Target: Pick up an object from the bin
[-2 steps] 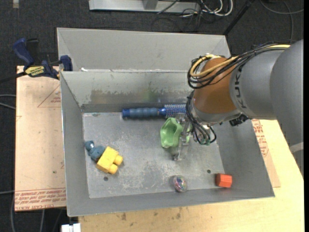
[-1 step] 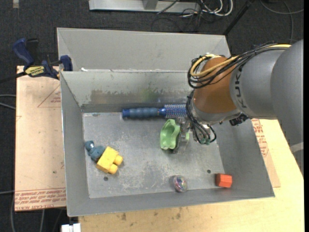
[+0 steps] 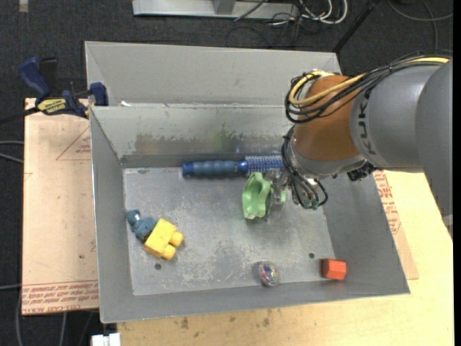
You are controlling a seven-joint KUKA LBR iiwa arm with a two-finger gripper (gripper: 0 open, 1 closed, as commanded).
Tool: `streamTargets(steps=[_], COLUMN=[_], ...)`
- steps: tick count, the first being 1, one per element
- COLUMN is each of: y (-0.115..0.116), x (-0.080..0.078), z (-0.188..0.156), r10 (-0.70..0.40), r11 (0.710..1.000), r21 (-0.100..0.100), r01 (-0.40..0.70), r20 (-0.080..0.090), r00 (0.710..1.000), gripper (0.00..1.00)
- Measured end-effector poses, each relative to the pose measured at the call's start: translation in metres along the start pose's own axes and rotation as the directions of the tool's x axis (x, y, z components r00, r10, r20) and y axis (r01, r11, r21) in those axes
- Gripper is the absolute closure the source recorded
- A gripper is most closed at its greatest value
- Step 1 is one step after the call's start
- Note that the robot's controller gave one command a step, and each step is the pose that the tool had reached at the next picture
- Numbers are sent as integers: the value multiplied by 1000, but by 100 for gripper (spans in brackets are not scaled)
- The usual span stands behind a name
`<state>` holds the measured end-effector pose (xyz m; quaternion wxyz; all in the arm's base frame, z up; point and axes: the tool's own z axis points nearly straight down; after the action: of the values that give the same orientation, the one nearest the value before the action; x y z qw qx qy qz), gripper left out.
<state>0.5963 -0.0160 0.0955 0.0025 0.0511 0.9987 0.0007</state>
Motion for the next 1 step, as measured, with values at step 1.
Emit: streamTargets(steps=[1], y=[0], x=[-1], z=[-12], r10=[-1], r11=[1000], r21=[1], r01=[1], r20=[-1], r00=[1000], gripper=[100])
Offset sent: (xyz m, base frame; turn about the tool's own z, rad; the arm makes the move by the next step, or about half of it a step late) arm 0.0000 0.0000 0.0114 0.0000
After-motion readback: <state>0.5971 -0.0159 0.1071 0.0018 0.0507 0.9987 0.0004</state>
